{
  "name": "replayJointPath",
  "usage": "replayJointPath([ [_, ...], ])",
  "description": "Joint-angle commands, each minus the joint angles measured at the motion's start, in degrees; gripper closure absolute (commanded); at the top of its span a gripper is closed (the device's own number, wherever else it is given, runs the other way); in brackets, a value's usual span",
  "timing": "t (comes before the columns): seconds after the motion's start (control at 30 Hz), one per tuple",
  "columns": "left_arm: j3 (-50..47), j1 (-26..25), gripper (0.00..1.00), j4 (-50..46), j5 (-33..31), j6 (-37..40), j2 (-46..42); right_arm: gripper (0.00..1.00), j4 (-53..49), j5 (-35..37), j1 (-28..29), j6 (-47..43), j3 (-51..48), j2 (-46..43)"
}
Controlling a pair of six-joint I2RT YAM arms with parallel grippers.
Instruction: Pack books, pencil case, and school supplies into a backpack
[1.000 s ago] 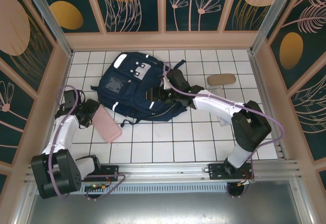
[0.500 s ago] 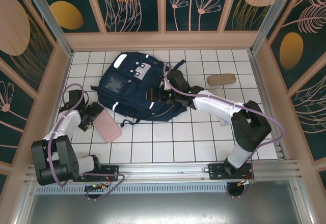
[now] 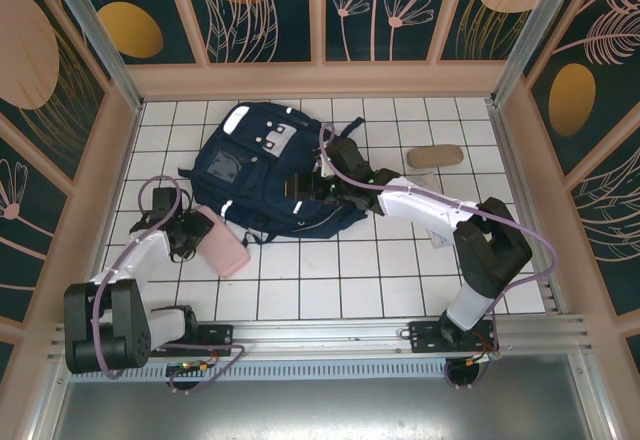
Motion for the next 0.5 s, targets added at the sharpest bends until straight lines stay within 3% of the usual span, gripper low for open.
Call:
replayJointPath([
  [0.0, -3.09, -4.14, 0.44, -0.27, 2.61, -5.66, -2.02, 0.15, -0.16, -1.38, 0.73, -0.67, 1.98, 1.68],
  [0.33, -2.27, -22.77, 0.45, 3.23, -1.37, -17.78, -0.38, 0.18, 0.22, -1.41, 1.17, -0.60, 2.16, 2.59],
  [0.47, -0.18, -25.17, 0.45, 2.60, -2.59, -18.60, 2.19, 0.19, 0.06, -1.67, 1.20, -1.00, 2.16, 3.21],
])
